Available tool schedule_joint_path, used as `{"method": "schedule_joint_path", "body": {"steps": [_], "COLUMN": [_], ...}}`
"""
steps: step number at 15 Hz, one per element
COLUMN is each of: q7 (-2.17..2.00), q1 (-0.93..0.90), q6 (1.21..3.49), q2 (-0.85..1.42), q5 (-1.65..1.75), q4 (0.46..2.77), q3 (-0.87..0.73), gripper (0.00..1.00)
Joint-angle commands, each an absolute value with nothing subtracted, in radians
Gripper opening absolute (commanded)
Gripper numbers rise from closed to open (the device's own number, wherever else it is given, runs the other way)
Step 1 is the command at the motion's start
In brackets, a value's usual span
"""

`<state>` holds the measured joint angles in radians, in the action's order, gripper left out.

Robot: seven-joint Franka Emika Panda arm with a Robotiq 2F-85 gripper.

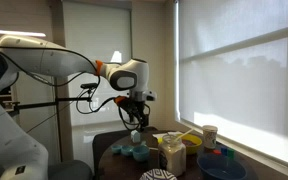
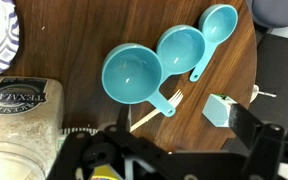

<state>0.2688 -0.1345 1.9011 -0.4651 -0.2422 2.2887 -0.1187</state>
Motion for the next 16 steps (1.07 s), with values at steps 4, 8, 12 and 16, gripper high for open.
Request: {"method": "schedule_joint_path", "body": {"steps": [4,8,12,16], "q7": [0.277,0.209,0.111,-0.011], "q1": [-0.110,-0.070,0.001,0.047], "q6": [1.897,1.948,2.070,2.165], "q2": [-0.463,-0.424,-0.381,-0.317], "q5": [-0.252,-0.206,-0.109,-0.011], "q4": [2.287,2.259,2.214,2.155], "q3": [-0.098,-0.088,-0.069,-0.041], "gripper": [1.00,1.00,1.00,1.00]}}
